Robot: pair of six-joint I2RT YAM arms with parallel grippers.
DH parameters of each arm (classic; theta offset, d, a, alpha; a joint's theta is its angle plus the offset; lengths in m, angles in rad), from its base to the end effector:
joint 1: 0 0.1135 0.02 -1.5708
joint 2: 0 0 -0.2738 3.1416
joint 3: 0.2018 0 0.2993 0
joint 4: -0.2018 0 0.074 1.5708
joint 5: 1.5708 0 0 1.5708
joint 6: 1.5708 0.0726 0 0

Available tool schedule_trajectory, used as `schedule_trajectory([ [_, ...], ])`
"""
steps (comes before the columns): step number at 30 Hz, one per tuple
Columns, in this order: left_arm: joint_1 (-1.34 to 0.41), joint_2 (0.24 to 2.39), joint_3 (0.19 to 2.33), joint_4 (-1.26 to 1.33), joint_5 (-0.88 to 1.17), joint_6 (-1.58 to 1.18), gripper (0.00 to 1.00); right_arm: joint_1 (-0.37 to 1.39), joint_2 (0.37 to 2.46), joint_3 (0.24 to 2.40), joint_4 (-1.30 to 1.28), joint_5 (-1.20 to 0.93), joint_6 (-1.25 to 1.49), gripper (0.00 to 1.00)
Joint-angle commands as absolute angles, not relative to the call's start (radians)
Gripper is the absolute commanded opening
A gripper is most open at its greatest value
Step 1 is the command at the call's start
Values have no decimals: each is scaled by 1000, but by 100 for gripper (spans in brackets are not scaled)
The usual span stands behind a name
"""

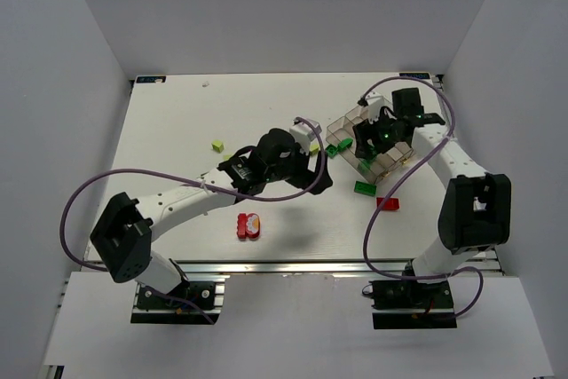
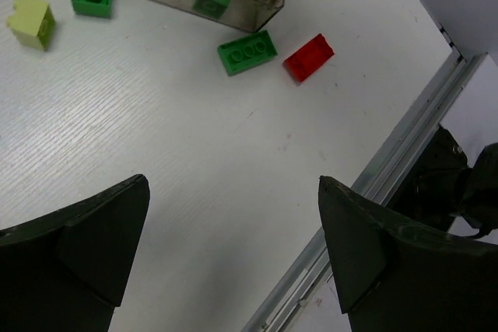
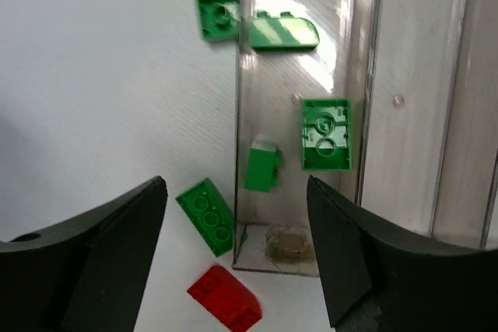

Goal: Sort the legos into containers by color

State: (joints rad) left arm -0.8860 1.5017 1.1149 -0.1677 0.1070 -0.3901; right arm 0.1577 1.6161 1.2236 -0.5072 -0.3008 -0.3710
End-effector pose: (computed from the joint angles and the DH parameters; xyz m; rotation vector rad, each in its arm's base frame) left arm 0.2594 -0.3299 0.2546 0.6162 2.1612 -0.8418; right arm 0.4069 0.0865 0.2180 -0.7593 2.3133 0.2761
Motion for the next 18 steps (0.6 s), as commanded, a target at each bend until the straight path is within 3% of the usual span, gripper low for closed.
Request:
schedule_trajectory([
  [1,-890,1502,1131,-118,222,-272,98,115,1542,1308,-635,-585,-587,77],
  [5,-890,1506,1091,-51,336,-167,98,100,1494,1318,-808,-709,-912,71],
  [11,-891,1659,1153,46,506,49,96,-79,1427,1356,-842,-860,-900,70],
  [16,-890,1879,1357,-116,618,193,69,-159,1376,1367,-885,-920,-887,70],
  [18,-891,1931,1385,-135,620,218,66,-192,1339,1335,-867,-940,-867,70],
])
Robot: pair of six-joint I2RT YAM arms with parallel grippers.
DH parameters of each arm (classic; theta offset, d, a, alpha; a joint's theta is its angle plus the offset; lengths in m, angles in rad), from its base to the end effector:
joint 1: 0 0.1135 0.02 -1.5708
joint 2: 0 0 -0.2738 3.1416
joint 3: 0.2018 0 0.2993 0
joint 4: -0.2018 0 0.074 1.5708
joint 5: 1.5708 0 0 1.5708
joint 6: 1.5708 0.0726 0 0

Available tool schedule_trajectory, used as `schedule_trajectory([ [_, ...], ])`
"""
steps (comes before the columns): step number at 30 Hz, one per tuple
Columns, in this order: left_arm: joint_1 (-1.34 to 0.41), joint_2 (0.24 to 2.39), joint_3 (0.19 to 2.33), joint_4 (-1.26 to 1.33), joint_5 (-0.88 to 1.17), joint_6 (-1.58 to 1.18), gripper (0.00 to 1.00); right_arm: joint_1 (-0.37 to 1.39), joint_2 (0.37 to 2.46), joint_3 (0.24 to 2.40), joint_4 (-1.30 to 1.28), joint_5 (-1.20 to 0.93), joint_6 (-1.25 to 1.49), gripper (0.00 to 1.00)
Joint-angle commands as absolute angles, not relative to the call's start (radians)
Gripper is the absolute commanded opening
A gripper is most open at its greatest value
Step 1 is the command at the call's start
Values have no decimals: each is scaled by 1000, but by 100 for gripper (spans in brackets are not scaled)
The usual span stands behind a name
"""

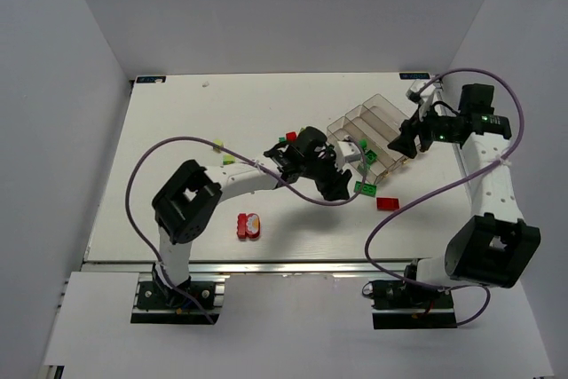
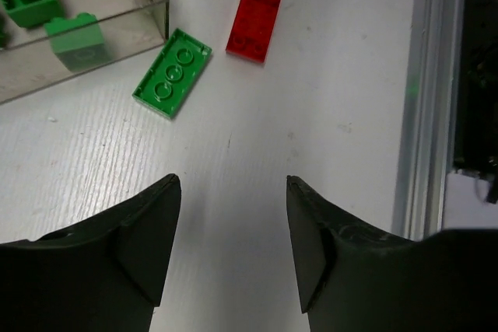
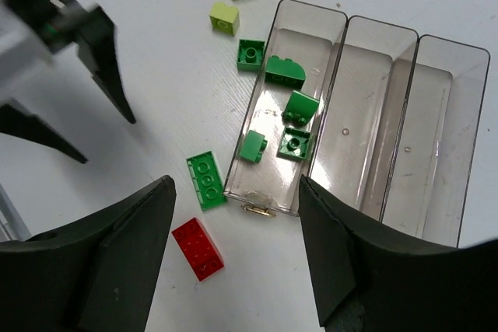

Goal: Sort the legos into containers by color

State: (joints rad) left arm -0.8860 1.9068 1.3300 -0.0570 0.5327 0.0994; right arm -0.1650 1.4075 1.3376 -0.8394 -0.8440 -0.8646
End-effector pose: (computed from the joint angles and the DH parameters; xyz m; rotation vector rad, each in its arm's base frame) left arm 0.2869 -0.4097 0.1815 1.3505 1.8525 -1.0127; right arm 0.3515 -0.0035 0.3266 -1.0407 1.8927 0.4733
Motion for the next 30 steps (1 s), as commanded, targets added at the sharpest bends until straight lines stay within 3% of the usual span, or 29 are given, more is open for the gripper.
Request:
schedule_trajectory([
  [1,-891,1933,1373,-117,612,225,66,-201,1329,1322,-852,-948,-861,70],
  [6,-891,1922,1292,43,577,304,72,-273,1263,1264,-828,-1009,-831,70],
  [13,-891,2017,1345,87,534,336,79,-339,1244,1221,-819,-1068,-818,70],
  [30,-896,2210,1495,115,503,390,81,-396,1233,1169,-841,-1138,-831,70],
])
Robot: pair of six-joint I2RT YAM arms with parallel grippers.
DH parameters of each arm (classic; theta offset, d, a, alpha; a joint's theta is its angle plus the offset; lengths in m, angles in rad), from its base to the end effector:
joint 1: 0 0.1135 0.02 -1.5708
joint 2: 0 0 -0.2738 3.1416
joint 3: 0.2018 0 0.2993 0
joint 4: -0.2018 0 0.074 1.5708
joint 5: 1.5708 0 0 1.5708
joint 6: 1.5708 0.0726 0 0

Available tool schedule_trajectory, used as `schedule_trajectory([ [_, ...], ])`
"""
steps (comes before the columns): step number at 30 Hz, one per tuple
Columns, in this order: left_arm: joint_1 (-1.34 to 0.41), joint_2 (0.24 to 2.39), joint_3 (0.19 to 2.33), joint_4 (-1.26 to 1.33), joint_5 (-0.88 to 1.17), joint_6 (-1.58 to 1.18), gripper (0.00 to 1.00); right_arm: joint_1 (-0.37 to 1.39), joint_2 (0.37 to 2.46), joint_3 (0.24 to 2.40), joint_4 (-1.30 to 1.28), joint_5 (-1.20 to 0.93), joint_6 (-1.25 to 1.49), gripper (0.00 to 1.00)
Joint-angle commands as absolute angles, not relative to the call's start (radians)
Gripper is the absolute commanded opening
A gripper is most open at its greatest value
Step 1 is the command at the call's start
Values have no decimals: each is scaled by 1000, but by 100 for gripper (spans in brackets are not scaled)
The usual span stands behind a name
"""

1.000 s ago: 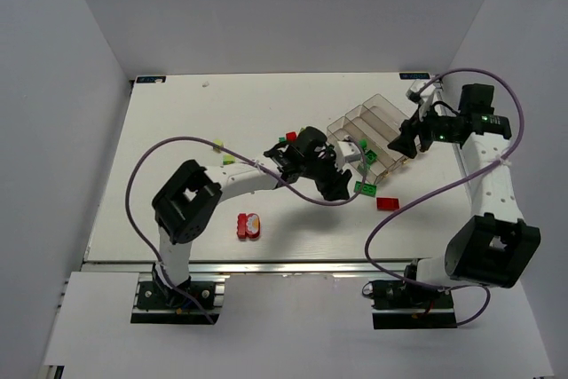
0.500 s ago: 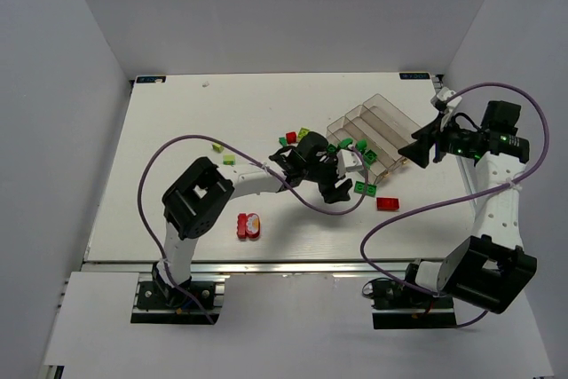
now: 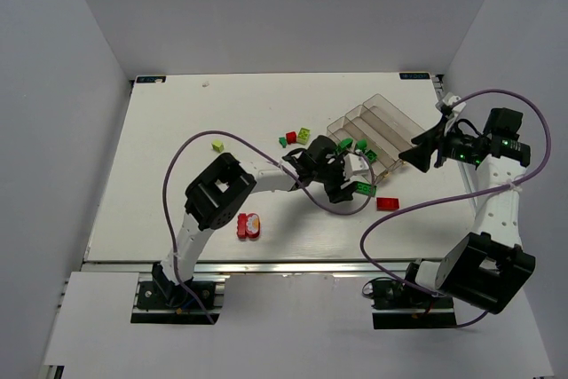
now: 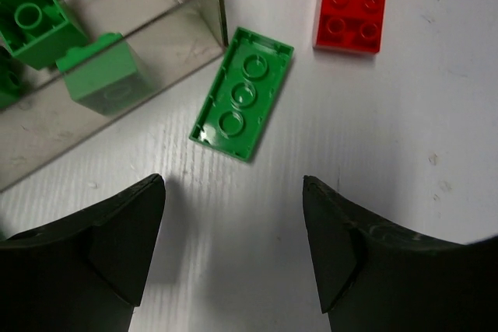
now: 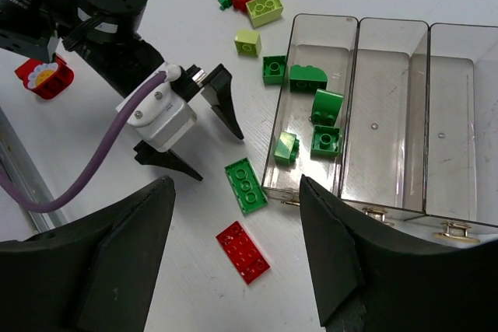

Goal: Sort the legos into containers by color

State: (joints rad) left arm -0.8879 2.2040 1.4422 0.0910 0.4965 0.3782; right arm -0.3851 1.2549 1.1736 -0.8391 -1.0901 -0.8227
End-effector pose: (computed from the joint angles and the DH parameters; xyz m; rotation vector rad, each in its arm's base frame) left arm 0.3162 -0.4435 0.0896 1.5591 1.6572 -0.8290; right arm 0.2996 -0.0520 0.3241 -0.8150 1.8229 0.6018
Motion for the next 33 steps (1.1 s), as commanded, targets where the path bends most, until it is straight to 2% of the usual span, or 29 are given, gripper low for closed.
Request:
schedule_trajectory([
  [1,-897,2220,1503,117,503,385,81,-399,1233,1164,-841,-1140,-831,70],
  [9,-899,2296,1608,83,532,390,81,-413,1226,1137,-851,-1157,-850,70],
  [16,-914,2316,1632,98,546,359,78,-425,1230,1127,-851,-1170,-851,70],
  [19,-920,2321,1641,95,546,353,71,-426,1230,1124,-850,-1172,-851,70],
  [23,-928,2310,1623,107,537,334,53,-429,1236,1123,-847,-1172,-841,70],
  [28,-937,2295,1591,109,515,337,48,-434,1247,1131,-845,-1180,-836,70],
  [33,-939,2260,1582,95,485,344,38,-436,1244,1135,-848,-1183,-836,70],
])
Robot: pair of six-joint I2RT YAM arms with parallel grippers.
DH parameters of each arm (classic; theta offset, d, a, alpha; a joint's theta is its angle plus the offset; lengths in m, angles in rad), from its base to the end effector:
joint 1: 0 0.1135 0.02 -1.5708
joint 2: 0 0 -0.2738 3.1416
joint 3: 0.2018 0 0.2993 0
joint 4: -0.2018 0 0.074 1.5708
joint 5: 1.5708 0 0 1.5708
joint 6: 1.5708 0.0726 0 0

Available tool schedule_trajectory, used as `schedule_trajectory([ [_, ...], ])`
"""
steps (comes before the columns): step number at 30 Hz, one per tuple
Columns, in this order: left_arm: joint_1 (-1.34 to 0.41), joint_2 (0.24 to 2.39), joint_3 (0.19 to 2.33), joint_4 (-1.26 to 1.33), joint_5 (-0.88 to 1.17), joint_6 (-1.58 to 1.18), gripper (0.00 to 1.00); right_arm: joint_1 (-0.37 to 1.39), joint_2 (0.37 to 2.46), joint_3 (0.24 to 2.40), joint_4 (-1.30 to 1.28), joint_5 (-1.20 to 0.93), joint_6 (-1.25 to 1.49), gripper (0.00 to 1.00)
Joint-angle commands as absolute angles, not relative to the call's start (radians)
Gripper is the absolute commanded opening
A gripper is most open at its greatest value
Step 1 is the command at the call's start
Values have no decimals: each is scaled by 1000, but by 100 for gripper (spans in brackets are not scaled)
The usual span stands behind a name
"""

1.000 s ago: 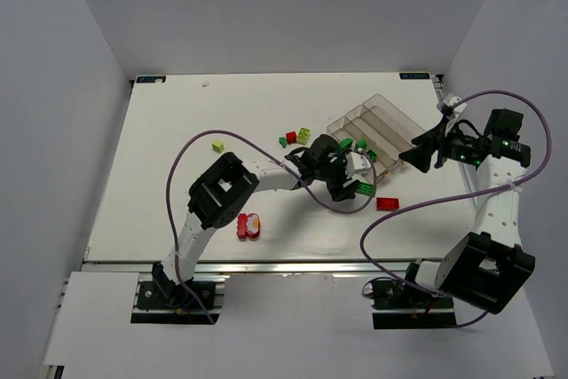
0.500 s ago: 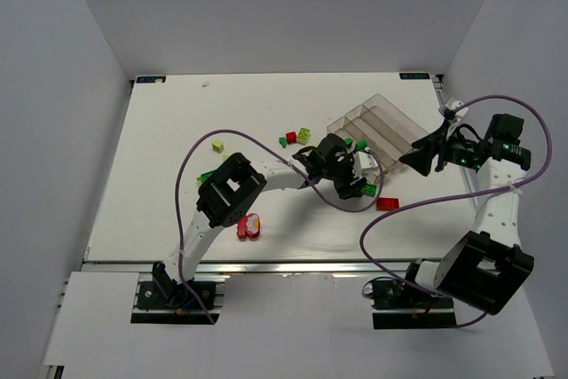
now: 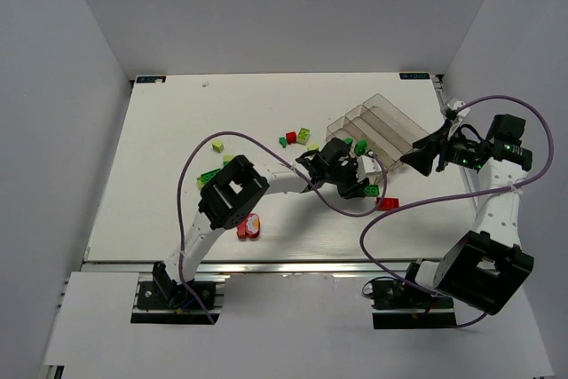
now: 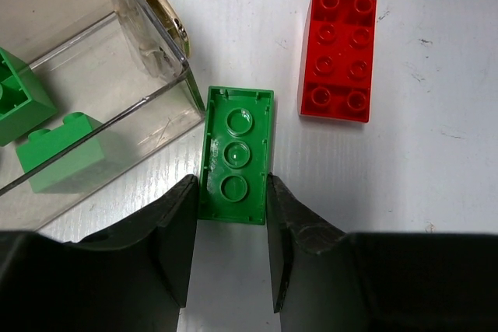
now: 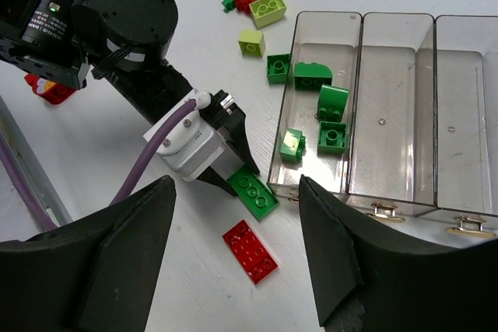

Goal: Sort the legos into containers by color

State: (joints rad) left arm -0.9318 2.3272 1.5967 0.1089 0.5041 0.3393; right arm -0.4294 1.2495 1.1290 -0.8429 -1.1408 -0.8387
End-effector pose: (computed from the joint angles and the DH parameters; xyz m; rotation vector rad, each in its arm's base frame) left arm 0.3167 -0.4850 0.0816 1.5557 1.6137 -0.8806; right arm 0.2924 -0.0613 0.3120 -0.7744 1.8161 0.6410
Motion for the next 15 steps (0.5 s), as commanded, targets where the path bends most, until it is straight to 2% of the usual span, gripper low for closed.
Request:
schedule_trajectory([
  [1,-939,2249,1582,78,480,348,35,-436,1246,1137,-850,-1181,-836,70],
  [4,-937,2180,1553,63,462,350,32,-436,1241,1140,-850,-1183,-835,69],
  [8,-937,2057,1511,42,471,357,32,-436,1235,1137,-848,-1183,-828,69],
  [15,-896,1980,1505,6,488,358,31,-436,1233,1135,-839,-1190,-811,69],
])
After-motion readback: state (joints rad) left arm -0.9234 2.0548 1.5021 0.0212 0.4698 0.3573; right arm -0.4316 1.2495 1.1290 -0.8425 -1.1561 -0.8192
